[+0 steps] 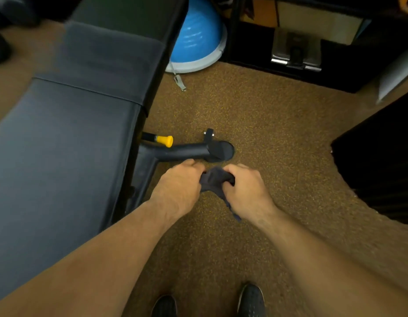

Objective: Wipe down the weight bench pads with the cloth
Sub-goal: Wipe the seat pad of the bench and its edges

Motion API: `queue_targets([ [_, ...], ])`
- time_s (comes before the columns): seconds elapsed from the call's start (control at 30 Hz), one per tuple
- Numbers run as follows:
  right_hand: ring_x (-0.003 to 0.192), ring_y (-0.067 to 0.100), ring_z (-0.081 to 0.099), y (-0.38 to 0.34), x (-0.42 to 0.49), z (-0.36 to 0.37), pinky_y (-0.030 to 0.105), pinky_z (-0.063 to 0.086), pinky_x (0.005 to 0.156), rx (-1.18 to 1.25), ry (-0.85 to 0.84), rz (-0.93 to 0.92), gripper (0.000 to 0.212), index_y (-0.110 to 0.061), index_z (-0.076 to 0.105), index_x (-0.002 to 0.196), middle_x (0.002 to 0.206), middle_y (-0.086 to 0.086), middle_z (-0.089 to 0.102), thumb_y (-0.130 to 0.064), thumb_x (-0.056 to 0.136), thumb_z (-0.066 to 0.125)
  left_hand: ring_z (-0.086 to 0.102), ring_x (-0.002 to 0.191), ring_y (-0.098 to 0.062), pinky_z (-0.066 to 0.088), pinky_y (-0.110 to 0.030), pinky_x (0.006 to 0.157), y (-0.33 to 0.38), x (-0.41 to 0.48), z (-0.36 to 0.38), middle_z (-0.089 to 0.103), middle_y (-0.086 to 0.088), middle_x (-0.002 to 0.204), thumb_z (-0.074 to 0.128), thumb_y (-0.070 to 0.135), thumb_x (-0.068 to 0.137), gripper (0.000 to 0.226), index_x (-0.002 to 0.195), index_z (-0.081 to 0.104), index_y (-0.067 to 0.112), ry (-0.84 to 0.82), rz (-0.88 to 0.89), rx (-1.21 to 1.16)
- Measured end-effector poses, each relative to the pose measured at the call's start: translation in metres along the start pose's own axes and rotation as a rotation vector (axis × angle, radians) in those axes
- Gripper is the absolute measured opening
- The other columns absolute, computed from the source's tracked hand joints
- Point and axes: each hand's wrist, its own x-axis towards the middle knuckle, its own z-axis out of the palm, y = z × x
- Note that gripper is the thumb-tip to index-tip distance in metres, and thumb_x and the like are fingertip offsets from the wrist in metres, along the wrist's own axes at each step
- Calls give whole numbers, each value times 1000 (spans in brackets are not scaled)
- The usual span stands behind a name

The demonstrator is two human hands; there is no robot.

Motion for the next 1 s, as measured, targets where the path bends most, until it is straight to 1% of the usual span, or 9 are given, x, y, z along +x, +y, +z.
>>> queue_targets([
  [0.13, 93, 17, 55, 55, 34, 48, 26, 43, 82, -27, -47, -7, 26, -18, 67, 112, 98, -2, 56, -9, 89, 58, 55, 111, -25, 47, -38, 92, -10, 43, 72, 51, -5, 122, 58, 14, 91, 31, 122, 56, 17, 0, -81, -5],
  [0.23, 101, 20, 57, 94, 61, 91, 26, 40, 86, -84, -16, -58, 27, -15, 66, 112, 109, 2, 62, -9, 87, 59, 56, 108, -24, 49, -39, 89, -23, 74, 128, 50, -3, 120, 60, 14, 90, 29, 118, 57, 18, 58, -115, -24],
  [0.33, 99, 26, 58, 126, 84, 131, 32, 43, 85, -129, 10, -116, 22, -13, 65, 108, 109, 6, 60, -8, 87, 60, 56, 105, -22, 50, -38, 87, -41, 95, 174, 51, -2, 116, 61, 15, 90, 26, 115, 56, 18, 134, -83, -34],
  [0.4, 101, 29, 58, 148, 96, 166, 38, 46, 88, -151, -8, -151, 24, -12, 64, 110, 111, 7, 58, -7, 87, 59, 53, 109, -21, 48, -34, 89, -55, 107, 209, 50, -1, 119, 61, 14, 89, 30, 118, 54, 17, 130, -46, 3],
  [0.57, 103, 29, 57, 200, 111, 246, 38, 46, 89, -189, -77, -173, 24, -13, 67, 109, 108, 7, 61, -8, 87, 57, 43, 116, -18, 44, -31, 96, -91, 131, 287, 43, -2, 128, 63, 18, 89, 38, 125, 52, 18, 56, 39, 170],
  [0.73, 111, 31, 56, 232, 110, 297, 39, 45, 95, -187, -242, -118, 32, -16, 66, 117, 119, 9, 63, -12, 88, 54, 48, 111, -22, 42, -32, 93, -114, 142, 339, 49, -5, 122, 56, 15, 91, 28, 119, 57, 18, -63, 56, 202],
  [0.83, 109, 30, 58, 236, 107, 307, 39, 45, 94, -178, -307, -114, 32, -16, 67, 117, 117, 9, 63, -15, 85, 58, 54, 111, -24, 42, -33, 91, -119, 146, 350, 57, -6, 119, 57, 18, 89, 23, 112, 60, 17, -209, 55, 164],
  [0.93, 107, 31, 60, 237, 113, 297, 40, 48, 90, -115, -369, -113, 33, -17, 70, 113, 113, 9, 66, -21, 81, 64, 61, 101, -24, 46, -33, 79, -124, 150, 348, 64, -4, 106, 61, 28, 87, 15, 98, 66, 20, -289, 90, 159],
  [1.0, 106, 28, 60, 237, 116, 282, 38, 49, 89, -69, -412, -99, 34, -18, 70, 114, 112, 7, 68, -23, 80, 67, 61, 100, -22, 47, -31, 77, -124, 151, 336, 65, -1, 107, 62, 34, 86, 20, 102, 66, 23, -356, 95, 189],
])
